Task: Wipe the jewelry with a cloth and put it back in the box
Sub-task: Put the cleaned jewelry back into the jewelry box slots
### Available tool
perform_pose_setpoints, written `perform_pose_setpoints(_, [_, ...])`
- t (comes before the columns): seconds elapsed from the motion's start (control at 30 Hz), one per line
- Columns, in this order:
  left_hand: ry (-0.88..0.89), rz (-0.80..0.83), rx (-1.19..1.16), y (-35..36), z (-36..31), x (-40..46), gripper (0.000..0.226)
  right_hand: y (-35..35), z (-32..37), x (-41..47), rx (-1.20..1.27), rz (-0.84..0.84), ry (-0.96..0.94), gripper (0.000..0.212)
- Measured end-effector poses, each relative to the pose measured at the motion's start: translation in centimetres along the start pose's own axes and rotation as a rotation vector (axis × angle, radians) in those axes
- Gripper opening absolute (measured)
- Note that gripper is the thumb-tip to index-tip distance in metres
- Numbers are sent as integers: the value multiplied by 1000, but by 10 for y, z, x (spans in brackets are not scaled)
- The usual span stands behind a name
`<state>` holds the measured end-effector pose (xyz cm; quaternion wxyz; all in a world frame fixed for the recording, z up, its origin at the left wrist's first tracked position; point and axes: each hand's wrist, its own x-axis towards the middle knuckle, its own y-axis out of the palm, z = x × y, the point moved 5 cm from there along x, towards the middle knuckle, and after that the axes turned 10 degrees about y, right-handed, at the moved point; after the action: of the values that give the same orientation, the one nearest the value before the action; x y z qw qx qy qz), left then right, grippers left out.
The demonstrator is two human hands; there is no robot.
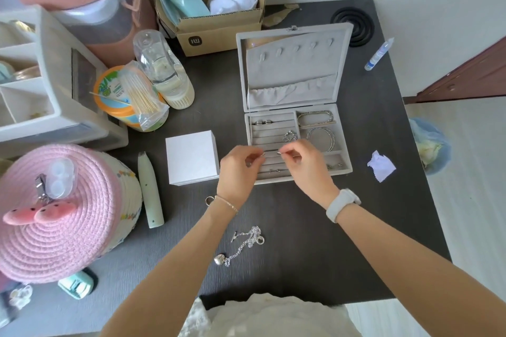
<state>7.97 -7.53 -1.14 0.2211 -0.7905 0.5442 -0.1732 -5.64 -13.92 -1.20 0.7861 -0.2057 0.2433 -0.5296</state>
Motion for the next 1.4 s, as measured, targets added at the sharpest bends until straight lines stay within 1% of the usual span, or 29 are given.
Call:
perform_pose_setpoints(0.13, [48,14,160,10,5,25,11,7,0,18,-77,38,28,9])
perform_pose_setpoints(0.27, [109,119,268,19,5,33,13,16,3,25,-249,70,-22,14])
perform_pose_setpoints(0.33, [127,137,285,19,4,35,14,18,6,28,-331,80,-37,17])
perform_pose_setpoints(0.4, [142,122,254,16,4,37,14,19,9,29,-364,83,-66,17])
perform_pose_setpoints(0.57, [198,128,238,17,6,34,22,25,6,28,-399,118,-93,15])
perform_pose_setpoints(0.63, [208,124,274,19,7,34,18,26,4,26,-396,111,-102,14])
perform_pose_setpoints(0.73, [250,76,367,18,4,35,11,27,2,25,-387,74,-99,12])
perform_pose_setpoints(0.83, [351,74,459,16,-1,37,12,27,3,23,-372,56,-75,13])
perform_pose_setpoints(0.93, [392,82,495,16,1,36,8,25,3,20,-356,27,-85,11])
perform_pose_setpoints(1.03, [431,71,534,20,6,34,10,25,1,18,-362,-4,-94,13])
perform_pose_setpoints(1.13, [469,7,536,21,13,29,17,24,2,10,-414,-36,-118,17])
perform_pose_setpoints(1.2, [475,-27,514,20,18,21,21,23,3,5,-471,-60,-155,23])
perform_pose_setpoints(1.3, [460,4,473,20,16,6,22,25,2,-3,-529,-43,-194,38])
perform_pose_setpoints(1.4, [411,-3,398,10,10,-10,28,24,-2,-13,-505,-62,-192,39])
